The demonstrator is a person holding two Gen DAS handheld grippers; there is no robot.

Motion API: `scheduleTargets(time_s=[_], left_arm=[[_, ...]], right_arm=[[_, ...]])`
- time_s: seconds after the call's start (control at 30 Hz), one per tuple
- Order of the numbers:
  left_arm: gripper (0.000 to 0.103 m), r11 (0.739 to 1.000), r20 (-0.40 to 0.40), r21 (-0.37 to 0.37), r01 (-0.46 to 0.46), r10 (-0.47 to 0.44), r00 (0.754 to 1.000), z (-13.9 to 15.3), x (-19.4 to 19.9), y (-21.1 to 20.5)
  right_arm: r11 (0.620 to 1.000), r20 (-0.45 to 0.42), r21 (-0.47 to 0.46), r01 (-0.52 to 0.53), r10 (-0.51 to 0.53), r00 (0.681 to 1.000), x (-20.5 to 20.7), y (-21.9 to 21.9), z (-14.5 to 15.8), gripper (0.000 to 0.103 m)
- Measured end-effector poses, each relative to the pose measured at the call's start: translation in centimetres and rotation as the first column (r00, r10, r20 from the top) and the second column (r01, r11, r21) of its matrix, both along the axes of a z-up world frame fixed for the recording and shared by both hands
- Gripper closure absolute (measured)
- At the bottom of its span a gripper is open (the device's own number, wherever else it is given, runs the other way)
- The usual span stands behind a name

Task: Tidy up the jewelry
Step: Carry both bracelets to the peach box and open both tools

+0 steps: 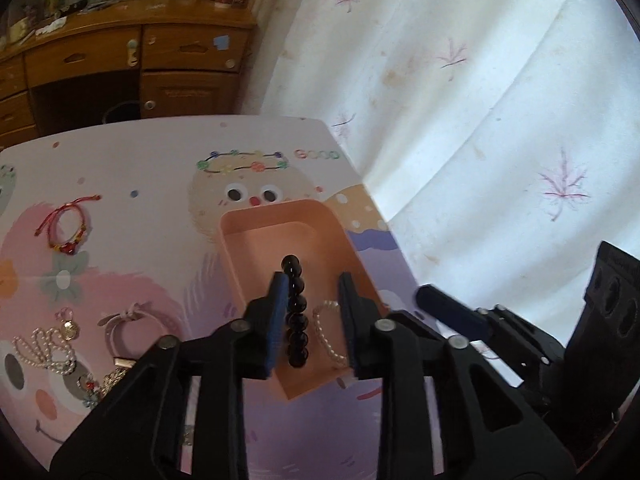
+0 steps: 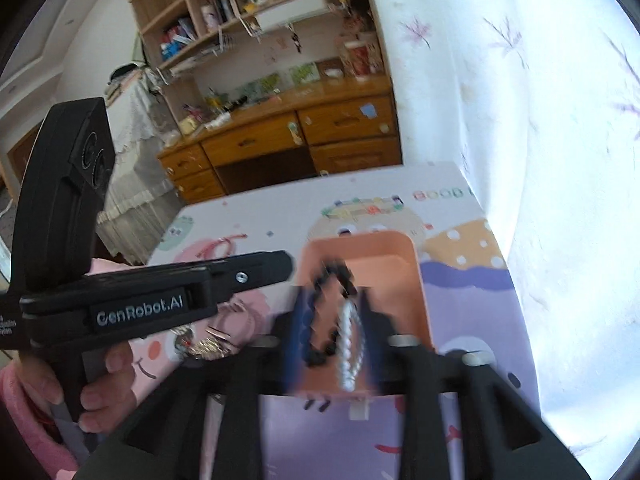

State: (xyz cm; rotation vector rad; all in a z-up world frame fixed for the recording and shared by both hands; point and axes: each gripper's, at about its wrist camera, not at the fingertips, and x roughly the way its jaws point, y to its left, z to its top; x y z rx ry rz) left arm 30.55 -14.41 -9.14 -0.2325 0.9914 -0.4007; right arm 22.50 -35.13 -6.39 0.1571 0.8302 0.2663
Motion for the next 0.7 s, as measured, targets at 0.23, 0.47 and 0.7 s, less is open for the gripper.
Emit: scheduleTargets(time_s=[0.23,0.47,0.7], left_arm=[[0.039,0.994,-0.035,0.038,-0.101,0.102,0.994,-1.1,-0.6,4.1],[0.039,0.97,-0.183,0.157,-0.188,0.215,0.959,-5.0,-3.6,9.0],[0.039,0.939,-0.301,0.27,-0.215,0.294,0.907,-8.0,-7.6,13.5]], right_arm=[[0.985,-0.082,0.097,0.141,-0.133,0.988,0.3,-2.6,-2.0,0.041],[0.958,-0.238,0.187,0.217,-0.171,0.956,-0.2,-2.1,-4.7,0.032],[0.975,-0.346,0.138,0.172,-0.115,0.931,-2.8,2.4,-7.6,0.032]])
